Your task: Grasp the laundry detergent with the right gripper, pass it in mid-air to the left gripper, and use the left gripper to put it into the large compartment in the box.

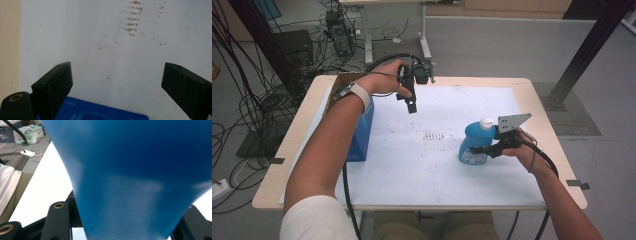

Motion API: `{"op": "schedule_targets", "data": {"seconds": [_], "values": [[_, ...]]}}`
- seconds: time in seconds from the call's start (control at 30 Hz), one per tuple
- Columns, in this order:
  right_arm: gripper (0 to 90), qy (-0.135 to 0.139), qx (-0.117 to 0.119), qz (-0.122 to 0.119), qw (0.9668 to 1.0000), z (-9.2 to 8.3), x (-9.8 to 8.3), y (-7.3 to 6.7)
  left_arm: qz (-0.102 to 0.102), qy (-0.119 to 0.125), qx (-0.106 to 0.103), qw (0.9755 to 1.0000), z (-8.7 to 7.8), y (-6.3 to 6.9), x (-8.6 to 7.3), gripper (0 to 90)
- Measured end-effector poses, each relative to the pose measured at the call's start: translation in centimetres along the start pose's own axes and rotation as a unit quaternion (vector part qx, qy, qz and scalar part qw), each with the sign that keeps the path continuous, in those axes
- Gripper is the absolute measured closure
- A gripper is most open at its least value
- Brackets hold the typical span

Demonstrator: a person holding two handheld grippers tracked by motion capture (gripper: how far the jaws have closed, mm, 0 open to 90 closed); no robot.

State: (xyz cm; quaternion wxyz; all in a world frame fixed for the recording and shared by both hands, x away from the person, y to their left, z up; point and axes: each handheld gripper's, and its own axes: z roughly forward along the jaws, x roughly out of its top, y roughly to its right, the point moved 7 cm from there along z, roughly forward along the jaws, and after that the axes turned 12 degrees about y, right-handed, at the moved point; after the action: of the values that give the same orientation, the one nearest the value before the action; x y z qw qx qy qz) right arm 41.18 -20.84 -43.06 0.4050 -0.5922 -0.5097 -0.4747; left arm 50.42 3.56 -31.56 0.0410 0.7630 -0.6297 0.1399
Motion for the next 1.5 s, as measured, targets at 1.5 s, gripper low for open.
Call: {"op": "schedule_targets", "data": {"seconds": [1.5], "values": [[43.2, 0.007, -0.006, 0.006, 0.9999, -0.01, 0.03, 0.05, 0.003, -0.001, 0.001, 1.0, -0.52, 0.75, 0.06, 9.6]]}}
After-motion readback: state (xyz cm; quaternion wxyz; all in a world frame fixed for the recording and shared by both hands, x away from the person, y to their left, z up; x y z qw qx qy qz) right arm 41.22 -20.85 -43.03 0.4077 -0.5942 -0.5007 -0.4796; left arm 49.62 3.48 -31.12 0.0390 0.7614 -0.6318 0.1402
